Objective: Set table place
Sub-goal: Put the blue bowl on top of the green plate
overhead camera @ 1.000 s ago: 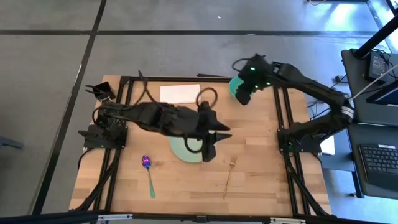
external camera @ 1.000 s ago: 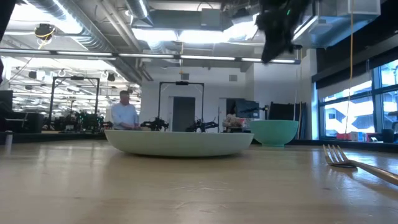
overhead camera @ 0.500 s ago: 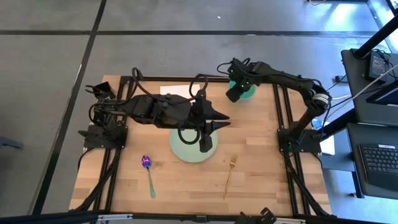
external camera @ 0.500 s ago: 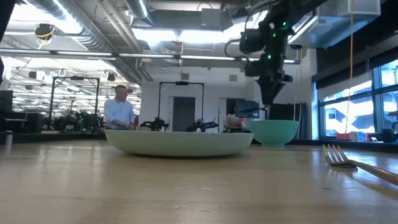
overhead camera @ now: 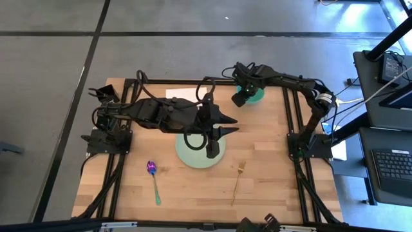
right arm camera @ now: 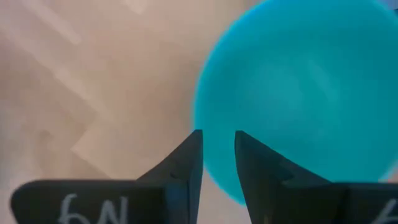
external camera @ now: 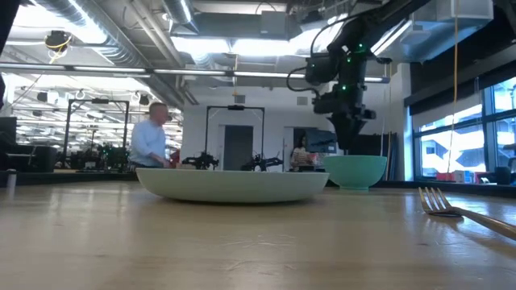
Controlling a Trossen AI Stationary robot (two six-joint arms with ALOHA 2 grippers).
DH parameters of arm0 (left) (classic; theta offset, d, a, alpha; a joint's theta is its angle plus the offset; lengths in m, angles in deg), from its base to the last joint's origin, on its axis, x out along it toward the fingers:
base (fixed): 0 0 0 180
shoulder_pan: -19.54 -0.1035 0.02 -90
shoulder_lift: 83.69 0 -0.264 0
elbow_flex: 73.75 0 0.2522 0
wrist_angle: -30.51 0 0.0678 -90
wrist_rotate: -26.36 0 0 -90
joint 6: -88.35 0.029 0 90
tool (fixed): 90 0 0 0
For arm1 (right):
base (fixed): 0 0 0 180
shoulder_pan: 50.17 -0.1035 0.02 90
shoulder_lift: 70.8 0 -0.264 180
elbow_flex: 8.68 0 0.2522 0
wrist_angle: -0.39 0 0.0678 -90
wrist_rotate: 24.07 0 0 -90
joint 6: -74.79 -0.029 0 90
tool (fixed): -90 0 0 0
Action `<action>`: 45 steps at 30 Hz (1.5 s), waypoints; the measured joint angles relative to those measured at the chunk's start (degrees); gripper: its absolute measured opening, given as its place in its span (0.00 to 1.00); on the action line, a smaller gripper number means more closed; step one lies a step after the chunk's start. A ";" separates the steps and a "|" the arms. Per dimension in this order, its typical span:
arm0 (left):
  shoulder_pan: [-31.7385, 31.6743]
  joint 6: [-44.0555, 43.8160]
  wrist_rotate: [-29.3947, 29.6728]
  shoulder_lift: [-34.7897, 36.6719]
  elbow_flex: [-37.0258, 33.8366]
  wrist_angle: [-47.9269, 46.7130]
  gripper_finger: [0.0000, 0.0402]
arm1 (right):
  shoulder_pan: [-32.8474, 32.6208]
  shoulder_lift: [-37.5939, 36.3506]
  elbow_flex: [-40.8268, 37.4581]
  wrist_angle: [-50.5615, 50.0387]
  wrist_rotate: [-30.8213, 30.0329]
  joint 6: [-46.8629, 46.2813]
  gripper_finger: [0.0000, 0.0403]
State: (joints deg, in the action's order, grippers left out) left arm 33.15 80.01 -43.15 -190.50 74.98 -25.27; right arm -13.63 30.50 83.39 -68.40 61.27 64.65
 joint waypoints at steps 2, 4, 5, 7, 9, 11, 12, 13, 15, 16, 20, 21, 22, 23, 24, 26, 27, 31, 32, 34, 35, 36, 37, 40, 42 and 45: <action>0.00 0.00 0.02 0.00 0.01 0.00 0.25 | -0.01 0.00 0.00 0.02 2.38 0.00 0.23; 0.00 0.00 0.00 0.00 0.01 -0.01 0.24 | -0.02 0.00 0.00 0.04 3.24 0.00 0.23; 0.00 0.00 0.00 0.00 0.01 -0.01 0.24 | -0.05 0.00 0.00 0.02 3.25 -0.01 0.23; 0.00 0.00 0.02 0.00 0.01 0.00 0.23 | -0.05 0.00 0.00 0.02 3.30 -0.09 0.23; 0.00 0.00 0.02 0.00 -0.01 0.00 0.22 | -0.05 0.00 0.00 0.02 3.28 -0.09 0.23; 0.00 0.00 0.02 0.00 -0.01 0.00 0.21 | -0.03 0.00 0.00 0.02 3.28 -0.33 0.23; 0.00 0.00 0.02 0.00 0.01 0.00 0.21 | -0.05 0.00 0.00 0.02 3.28 -0.57 0.23; 0.00 0.00 0.02 0.00 0.00 0.00 0.21 | -0.05 0.00 0.00 0.04 3.28 -1.07 0.23; 0.00 0.00 0.02 0.00 0.01 0.00 0.21 | -0.05 0.00 0.00 0.24 3.28 -1.46 0.23; 0.00 0.00 0.02 0.00 0.01 0.00 0.21 | -0.05 0.00 0.00 0.44 3.28 -1.48 0.23; 0.00 0.00 0.02 0.00 0.00 0.00 0.21 | -0.05 0.00 0.00 0.86 3.28 -1.69 0.23; 0.00 0.00 0.02 0.00 0.01 0.00 0.21 | -0.05 0.00 0.00 0.91 3.28 -1.67 0.23; 0.00 0.00 0.02 0.00 0.00 0.00 0.21 | -0.05 0.00 0.00 0.93 3.26 -1.67 0.23; 0.00 0.00 0.02 0.00 0.00 0.00 0.21 | -0.05 0.00 0.00 0.99 3.27 -1.75 0.23; 0.00 0.00 0.02 0.00 0.01 0.00 0.21 | -0.05 0.00 0.00 1.06 3.25 -1.81 0.23; 0.00 0.00 0.02 0.00 0.01 0.00 0.21 | -0.05 0.00 0.00 1.36 3.25 -1.81 0.23; 0.00 0.00 0.02 0.00 0.01 0.00 0.21 | -0.05 0.00 0.00 1.53 3.25 -1.82 0.23; 0.00 0.00 0.02 0.00 0.01 0.00 0.21 | -0.05 0.00 0.00 1.72 3.24 -2.57 0.23; 0.00 0.00 0.02 0.00 -0.01 0.00 0.21 | -0.05 0.00 -0.12 1.90 3.23 -3.08 0.23; 0.00 0.00 0.04 0.00 0.01 0.00 0.21 | -0.05 0.00 -1.00 3.33 3.23 -3.15 0.23; 0.00 0.00 0.02 0.00 0.01 0.00 0.21 | -0.05 0.00 -1.55 4.11 3.23 -3.20 0.23; 0.00 0.00 0.02 -0.02 0.01 0.00 0.21 | -0.05 0.00 -2.16 4.78 3.23 -3.30 0.23; 0.00 0.00 0.04 -0.02 0.01 0.00 0.21 | -0.05 0.00 -2.95 5.60 3.23 -3.30 0.23; 0.00 0.00 0.04 -0.02 0.00 -0.01 0.21 | -0.05 0.02 -5.64 7.86 3.17 -3.32 0.23; 0.00 0.00 0.04 -0.02 0.01 0.00 0.21 | -0.07 0.02 -7.52 10.10 2.62 -3.32 0.23; 0.00 0.00 0.04 -0.02 0.00 -0.01 0.21 | -0.07 0.02 -10.65 13.78 1.31 -3.20 0.23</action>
State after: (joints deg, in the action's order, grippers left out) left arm 33.15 80.01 -43.11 -190.52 74.98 -25.28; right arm -13.70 30.52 72.74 -54.61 62.58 61.46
